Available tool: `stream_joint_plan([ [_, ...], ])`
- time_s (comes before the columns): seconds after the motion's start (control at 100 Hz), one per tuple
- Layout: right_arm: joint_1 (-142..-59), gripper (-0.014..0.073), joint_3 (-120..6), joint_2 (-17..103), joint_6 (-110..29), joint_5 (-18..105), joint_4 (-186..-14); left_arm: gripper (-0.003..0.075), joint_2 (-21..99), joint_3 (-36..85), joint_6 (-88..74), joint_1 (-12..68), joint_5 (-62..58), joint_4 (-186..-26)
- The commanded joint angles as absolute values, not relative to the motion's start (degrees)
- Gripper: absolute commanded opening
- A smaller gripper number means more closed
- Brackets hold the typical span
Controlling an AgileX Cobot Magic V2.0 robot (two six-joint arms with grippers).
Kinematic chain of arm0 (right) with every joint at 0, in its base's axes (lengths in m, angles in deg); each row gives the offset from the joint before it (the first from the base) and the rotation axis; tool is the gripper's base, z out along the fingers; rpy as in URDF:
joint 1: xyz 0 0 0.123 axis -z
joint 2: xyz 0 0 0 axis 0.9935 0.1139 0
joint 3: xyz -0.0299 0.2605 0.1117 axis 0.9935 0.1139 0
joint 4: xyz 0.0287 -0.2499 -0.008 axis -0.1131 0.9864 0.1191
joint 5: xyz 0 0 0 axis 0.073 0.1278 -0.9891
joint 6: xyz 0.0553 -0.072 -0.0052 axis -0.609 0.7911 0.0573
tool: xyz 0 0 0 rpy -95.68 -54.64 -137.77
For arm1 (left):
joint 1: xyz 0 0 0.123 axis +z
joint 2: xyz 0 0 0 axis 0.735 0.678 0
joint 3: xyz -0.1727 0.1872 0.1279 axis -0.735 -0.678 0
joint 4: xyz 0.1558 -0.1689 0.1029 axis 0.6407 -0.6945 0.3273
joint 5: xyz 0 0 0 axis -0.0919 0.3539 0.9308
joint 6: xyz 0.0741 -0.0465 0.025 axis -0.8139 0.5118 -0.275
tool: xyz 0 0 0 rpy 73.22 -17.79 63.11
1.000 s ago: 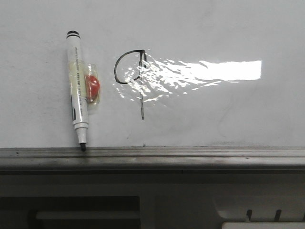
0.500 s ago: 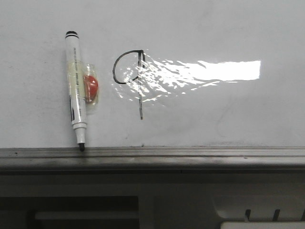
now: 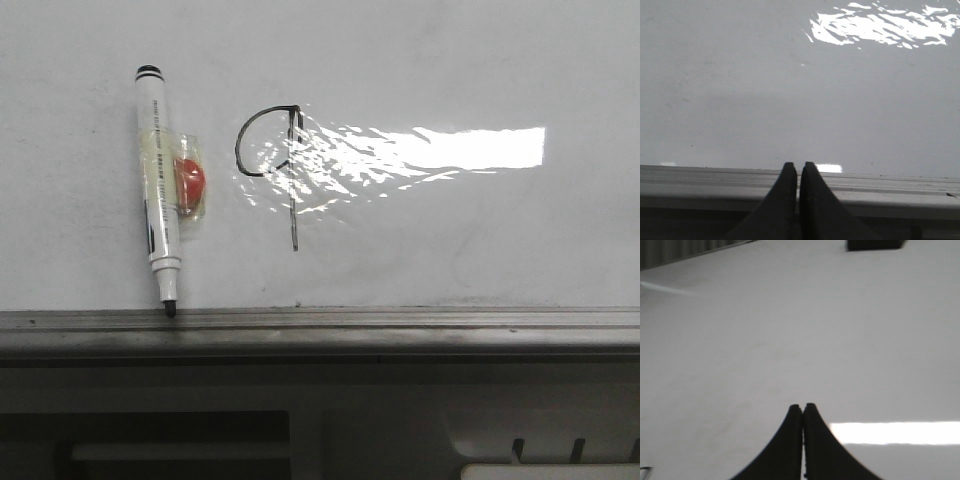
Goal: Write number 9 on whiteboard
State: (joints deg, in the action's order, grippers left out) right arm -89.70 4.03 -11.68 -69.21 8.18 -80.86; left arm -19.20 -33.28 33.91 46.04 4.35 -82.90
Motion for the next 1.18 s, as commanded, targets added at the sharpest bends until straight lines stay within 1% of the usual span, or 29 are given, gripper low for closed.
stream_joint_plan([
  [0.0, -82.5, -0.0069, 5.5, -15.2, -70.3, 12.2, -79.5, -0.002, -20.7, -35.6, 34.2, 46.1, 1.6, -83.0],
  [0.07, -78.4, -0.0069, 5.5, -16.8, -70.3, 18.5, -79.7, -0.002, -20.7, -35.6, 34.2, 46.1, 1.4, -83.0],
  [0.13, -76.7, -0.0069, 5.5, -16.5, -70.3, 23.3, -79.7, -0.002, -20.7, -35.6, 34.2, 46.1, 1.4, -83.0],
  [0.33, -76.0, -0.0069, 5.5, -16.7, -69.7, 40.6, -78.5, -0.002, -20.7, -35.6, 34.2, 46.1, 1.3, -83.0],
  [0.42, -76.0, -0.0069, 5.5, -16.7, -69.3, 45.4, -78.5, -0.002, -20.7, -35.6, 34.2, 46.1, 1.3, -83.0],
  [0.58, -76.0, -0.0069, 5.5, -16.7, -69.3, 48.9, -78.5, -0.002, -20.7, -35.6, 34.2, 46.1, 1.3, -83.0],
  [1.17, -76.0, -0.0069, 5.5, -16.7, -69.3, 48.8, -78.5, -0.002, -20.7, -35.6, 34.2, 46.1, 1.3, -83.0],
])
